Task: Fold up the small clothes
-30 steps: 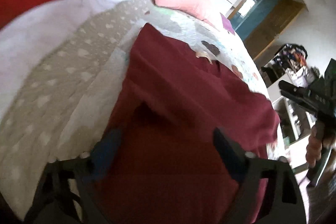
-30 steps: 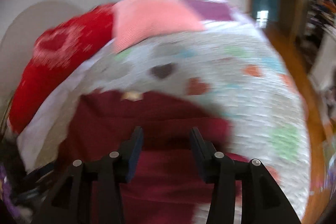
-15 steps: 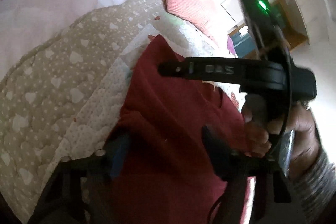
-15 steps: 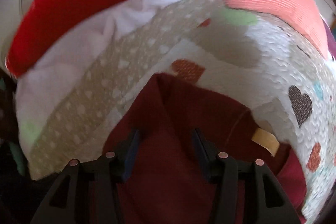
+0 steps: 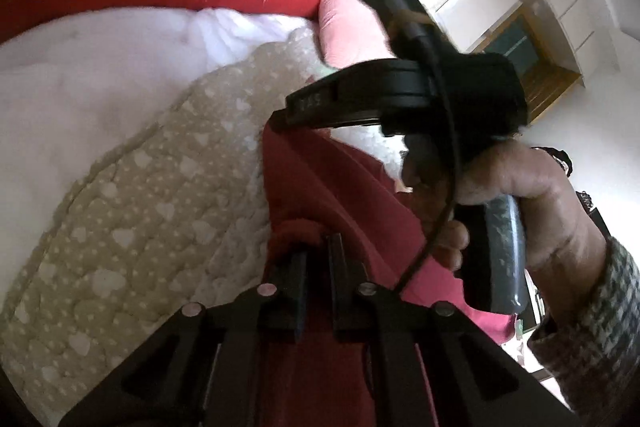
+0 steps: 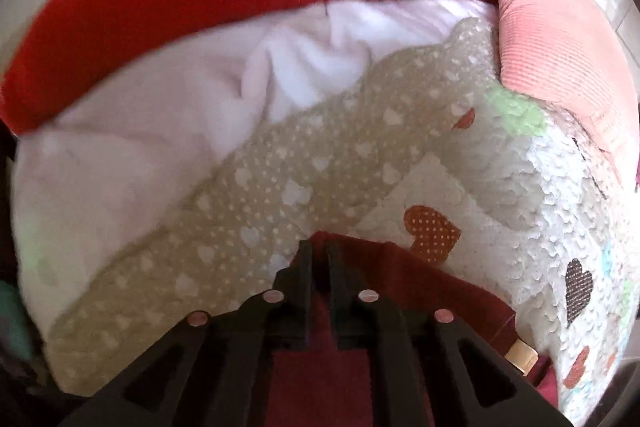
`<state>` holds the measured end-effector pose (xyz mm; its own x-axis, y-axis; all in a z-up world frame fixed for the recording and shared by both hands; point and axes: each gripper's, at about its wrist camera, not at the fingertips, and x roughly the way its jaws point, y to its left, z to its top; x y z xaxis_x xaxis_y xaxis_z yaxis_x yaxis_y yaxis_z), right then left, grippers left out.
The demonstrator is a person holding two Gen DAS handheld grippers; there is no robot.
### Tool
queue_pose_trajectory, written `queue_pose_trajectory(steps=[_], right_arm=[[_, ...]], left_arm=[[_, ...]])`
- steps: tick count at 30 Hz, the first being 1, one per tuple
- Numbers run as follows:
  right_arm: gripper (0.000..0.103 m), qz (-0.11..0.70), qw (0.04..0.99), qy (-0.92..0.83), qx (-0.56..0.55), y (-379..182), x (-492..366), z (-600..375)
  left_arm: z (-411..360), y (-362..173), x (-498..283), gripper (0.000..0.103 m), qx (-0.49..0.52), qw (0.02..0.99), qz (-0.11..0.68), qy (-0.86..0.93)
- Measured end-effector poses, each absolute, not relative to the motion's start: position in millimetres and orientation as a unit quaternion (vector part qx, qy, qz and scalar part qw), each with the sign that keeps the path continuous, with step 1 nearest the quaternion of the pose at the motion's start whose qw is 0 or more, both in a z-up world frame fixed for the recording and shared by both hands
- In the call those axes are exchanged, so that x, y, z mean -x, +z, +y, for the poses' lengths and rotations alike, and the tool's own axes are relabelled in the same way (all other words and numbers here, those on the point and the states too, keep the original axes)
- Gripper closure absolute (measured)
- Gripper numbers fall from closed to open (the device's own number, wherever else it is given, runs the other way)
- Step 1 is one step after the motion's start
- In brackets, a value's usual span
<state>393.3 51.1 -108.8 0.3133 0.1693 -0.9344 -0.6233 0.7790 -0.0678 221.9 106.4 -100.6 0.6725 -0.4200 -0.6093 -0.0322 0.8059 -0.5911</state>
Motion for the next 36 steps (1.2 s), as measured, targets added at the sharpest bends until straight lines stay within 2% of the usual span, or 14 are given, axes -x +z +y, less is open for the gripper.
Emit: queue_pose_trajectory(steps=[1, 2, 4, 8, 12, 17, 20, 22, 23, 24, 26, 30, 34, 36], right_arm=[[0.086, 0.524, 0.786, 0.254, 0.209, -105.1, -390.6, 47.1], [0.074, 0.517, 0.793, 0.253, 0.198, -96.1, -387.4, 38.5], [0.058, 0.487, 0.824, 0.232, 0.175, -68.6, -378.5, 9.0], [0.057, 0.451, 0.871, 0.148, 0.121, -17.1, -353.0, -82.2], [0.056, 0.439, 0.895, 0.036, 0.065, 6.9, -311.9, -192.8], [0.051, 0.471, 0.880, -0.049, -0.026, -21.2, -252.8, -298.0], [0.047, 0.483, 0.870, -0.080, -0.055, -50.7, -232.9, -319.5], [0.049, 0.494, 0.864, -0.079, -0.062, -67.9, -227.0, -322.0], [0.082, 0.499, 0.862, -0.074, -0.054, -73.0, -226.9, -316.5], [0.098, 0.506, 0.859, -0.071, -0.034, -75.2, -228.1, -311.3], [0.097, 0.488, 0.869, -0.075, 0.024, -63.9, -232.4, -297.4], [0.097, 0.440, 0.893, -0.099, -0.004, -37.7, -243.8, -311.4], [0.090, 0.494, 0.857, -0.141, 0.039, -79.0, -264.4, -312.2], [0.089, 0.485, 0.861, -0.148, 0.038, -85.2, -257.3, -308.0]], left_arm=[[107.5, -100.8, -221.8, 0.094, 0.290, 0.867, 0.390, -0.115], [107.6, -100.1, -221.6, 0.093, 0.286, 0.868, 0.390, -0.115], [108.0, -97.9, -219.4, 0.090, 0.276, 0.872, 0.387, -0.116], [104.6, -97.3, -220.4, 0.086, 0.269, 0.874, 0.388, -0.115], [106.4, -96.4, -218.9, 0.083, 0.273, 0.872, 0.389, -0.117], [105.6, -98.1, -217.9, 0.078, 0.271, 0.873, 0.390, -0.113], [104.3, -97.3, -215.3, 0.078, 0.271, 0.873, 0.389, -0.112], [106.2, -97.9, -215.9, 0.078, 0.271, 0.874, 0.387, -0.112], [106.7, -98.0, -215.2, 0.078, 0.271, 0.874, 0.387, -0.113], [107.1, -98.3, -215.2, 0.078, 0.270, 0.875, 0.386, -0.113], [107.1, -98.3, -215.7, 0.078, 0.269, 0.874, 0.388, -0.114], [102.9, -96.0, -217.5, 0.078, 0.264, 0.874, 0.388, -0.124], [96.8, -94.8, -218.3, 0.075, 0.244, 0.878, 0.391, -0.129], [97.3, -95.7, -218.7, 0.074, 0.241, 0.878, 0.393, -0.130]])
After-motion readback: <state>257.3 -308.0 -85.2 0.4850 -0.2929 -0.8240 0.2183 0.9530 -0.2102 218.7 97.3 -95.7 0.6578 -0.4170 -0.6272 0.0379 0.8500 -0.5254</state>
